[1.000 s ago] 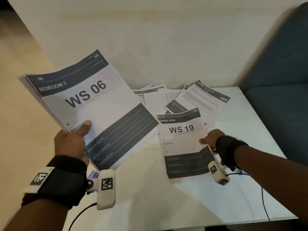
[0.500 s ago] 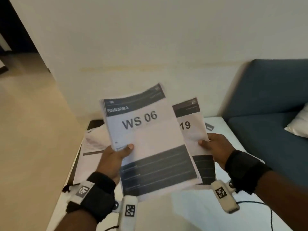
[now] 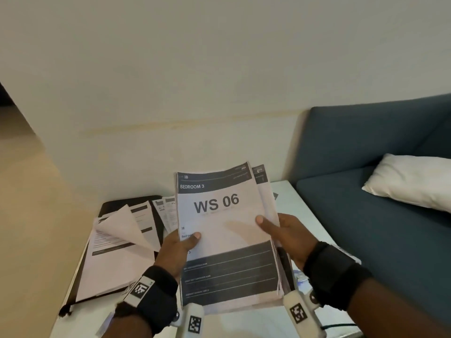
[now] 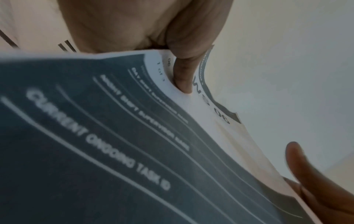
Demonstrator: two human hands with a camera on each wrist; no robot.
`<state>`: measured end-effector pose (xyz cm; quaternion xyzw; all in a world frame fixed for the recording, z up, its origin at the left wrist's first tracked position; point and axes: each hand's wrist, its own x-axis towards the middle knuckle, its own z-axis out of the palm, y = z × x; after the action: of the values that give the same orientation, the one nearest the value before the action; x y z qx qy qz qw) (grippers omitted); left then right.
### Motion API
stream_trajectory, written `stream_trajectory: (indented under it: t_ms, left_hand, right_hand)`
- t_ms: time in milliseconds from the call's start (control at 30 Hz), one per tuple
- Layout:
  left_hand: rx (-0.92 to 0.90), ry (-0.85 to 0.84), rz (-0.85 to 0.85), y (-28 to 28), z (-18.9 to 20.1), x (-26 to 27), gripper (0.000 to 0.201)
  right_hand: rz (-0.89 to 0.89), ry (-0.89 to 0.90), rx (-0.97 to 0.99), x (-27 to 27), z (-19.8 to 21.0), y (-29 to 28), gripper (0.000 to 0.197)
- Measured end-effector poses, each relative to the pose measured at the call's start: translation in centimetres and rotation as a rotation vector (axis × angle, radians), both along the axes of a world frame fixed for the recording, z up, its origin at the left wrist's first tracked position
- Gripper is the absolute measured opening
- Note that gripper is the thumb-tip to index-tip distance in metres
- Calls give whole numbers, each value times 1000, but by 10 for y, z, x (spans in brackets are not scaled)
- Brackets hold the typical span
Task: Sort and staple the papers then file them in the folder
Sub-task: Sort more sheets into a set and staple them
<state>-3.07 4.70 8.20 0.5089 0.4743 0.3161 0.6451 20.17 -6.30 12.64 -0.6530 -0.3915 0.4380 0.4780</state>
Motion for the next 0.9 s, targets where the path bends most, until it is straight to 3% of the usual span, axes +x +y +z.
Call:
stream_trajectory:
  t_ms: [267,433,633,733,900]
  left_hand:
    - [35,-100,7,5,-11,8,29]
    - [67,-15,-48,8,-20,1,27]
    - [26,-1,42,3,-46,-1,20]
    - [32,-27,69,-2,-57,0,25]
    - [-2,-70,128,-19,-75,0,34]
  right_hand:
    - [-2,83,-133,3,-42,16,31]
    - [-62,26,-149,-6,-73,25,20]
    - [-252,125,-63,-26,-120,25,7]
    - [-286,173,-34,-34,-138,17,11]
    - [-178,87,-36,-35,-154,7,27]
